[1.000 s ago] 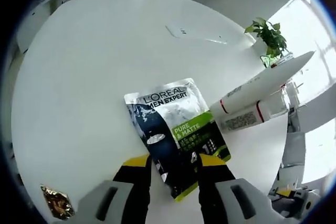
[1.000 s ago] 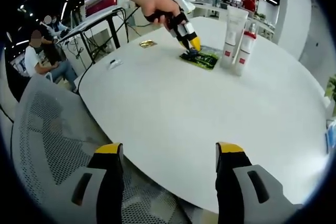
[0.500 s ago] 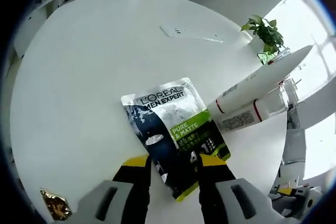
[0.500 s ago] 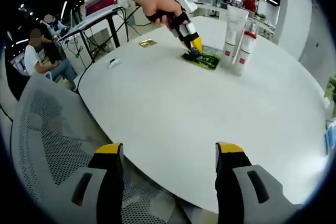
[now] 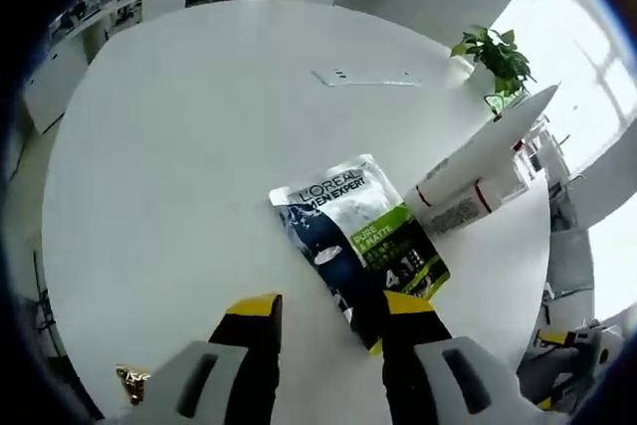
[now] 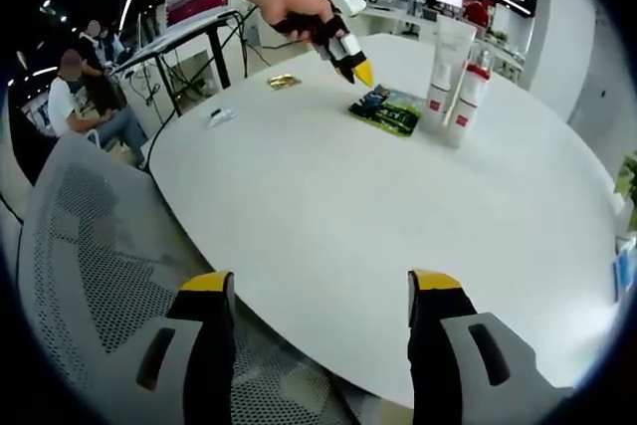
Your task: Arrange the skincare products in the storage area until every visible bottle or jar stands upright without overlapping.
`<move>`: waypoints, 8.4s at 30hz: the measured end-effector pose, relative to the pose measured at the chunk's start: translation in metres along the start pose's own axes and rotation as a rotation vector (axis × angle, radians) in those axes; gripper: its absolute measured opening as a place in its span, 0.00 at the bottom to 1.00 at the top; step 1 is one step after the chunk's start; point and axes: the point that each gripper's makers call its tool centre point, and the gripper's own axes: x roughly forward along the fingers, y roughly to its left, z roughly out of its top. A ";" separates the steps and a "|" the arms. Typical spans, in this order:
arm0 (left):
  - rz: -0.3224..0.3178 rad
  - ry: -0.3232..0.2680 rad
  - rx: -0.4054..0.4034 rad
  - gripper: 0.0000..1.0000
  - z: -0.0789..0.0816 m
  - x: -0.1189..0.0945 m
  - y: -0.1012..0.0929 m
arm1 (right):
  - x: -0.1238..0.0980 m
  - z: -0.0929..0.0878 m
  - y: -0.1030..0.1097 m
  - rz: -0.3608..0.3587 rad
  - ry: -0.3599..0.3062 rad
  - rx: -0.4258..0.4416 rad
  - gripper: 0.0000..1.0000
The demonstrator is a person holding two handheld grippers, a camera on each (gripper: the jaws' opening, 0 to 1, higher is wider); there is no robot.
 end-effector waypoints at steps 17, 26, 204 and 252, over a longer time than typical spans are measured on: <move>0.304 -0.073 -0.062 0.60 -0.057 -0.069 0.113 | 0.000 0.001 -0.002 -0.009 -0.004 -0.013 0.67; 0.315 -0.028 -0.098 0.61 -0.077 -0.066 0.126 | 0.000 0.002 -0.001 -0.007 -0.006 -0.015 0.68; -0.955 -0.527 -0.625 0.01 -0.145 -0.142 -0.323 | -0.129 0.068 0.002 1.104 -0.395 0.905 0.00; -0.900 -0.590 -0.748 0.01 -0.169 -0.165 -0.284 | -0.112 0.091 0.025 1.112 -0.371 0.809 0.08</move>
